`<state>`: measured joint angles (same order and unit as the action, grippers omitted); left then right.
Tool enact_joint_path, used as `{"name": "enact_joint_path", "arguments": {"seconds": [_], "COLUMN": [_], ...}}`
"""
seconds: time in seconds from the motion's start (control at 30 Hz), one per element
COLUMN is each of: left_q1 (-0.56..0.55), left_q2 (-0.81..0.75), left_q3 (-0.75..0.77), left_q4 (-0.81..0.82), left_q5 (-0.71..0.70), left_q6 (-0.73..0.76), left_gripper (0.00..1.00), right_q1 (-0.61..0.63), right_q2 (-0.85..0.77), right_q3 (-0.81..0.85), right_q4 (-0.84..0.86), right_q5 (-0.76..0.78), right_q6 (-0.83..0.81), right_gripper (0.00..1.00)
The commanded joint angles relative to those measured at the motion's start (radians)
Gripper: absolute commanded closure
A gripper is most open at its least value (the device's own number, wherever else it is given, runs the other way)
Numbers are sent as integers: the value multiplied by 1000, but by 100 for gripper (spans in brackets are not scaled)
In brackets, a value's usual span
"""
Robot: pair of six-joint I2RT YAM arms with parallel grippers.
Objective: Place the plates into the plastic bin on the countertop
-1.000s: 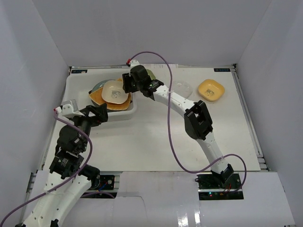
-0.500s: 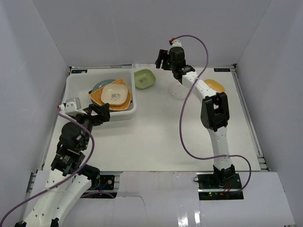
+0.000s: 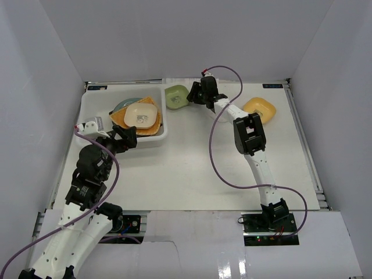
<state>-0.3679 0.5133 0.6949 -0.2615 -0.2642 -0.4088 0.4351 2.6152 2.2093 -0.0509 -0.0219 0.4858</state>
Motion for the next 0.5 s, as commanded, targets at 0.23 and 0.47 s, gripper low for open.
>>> {"name": "enact_joint_path", "arguments": {"seconds": [0.23,0.47], "left_q1": [23,27], "left_q2": [17,-15], "left_q3": [8,8], "left_q4": [13,15], "left_q5": [42,56], "left_q6": [-5,-4], "left_gripper": [2,2], "right_q1": [1,8], "right_q2": [-228,-607], "right_q3": [-200,-456], "right_q4": [244,361], "right_q5": [100,151], "right_q6": [31,-85], "right_gripper": [92,92]}}
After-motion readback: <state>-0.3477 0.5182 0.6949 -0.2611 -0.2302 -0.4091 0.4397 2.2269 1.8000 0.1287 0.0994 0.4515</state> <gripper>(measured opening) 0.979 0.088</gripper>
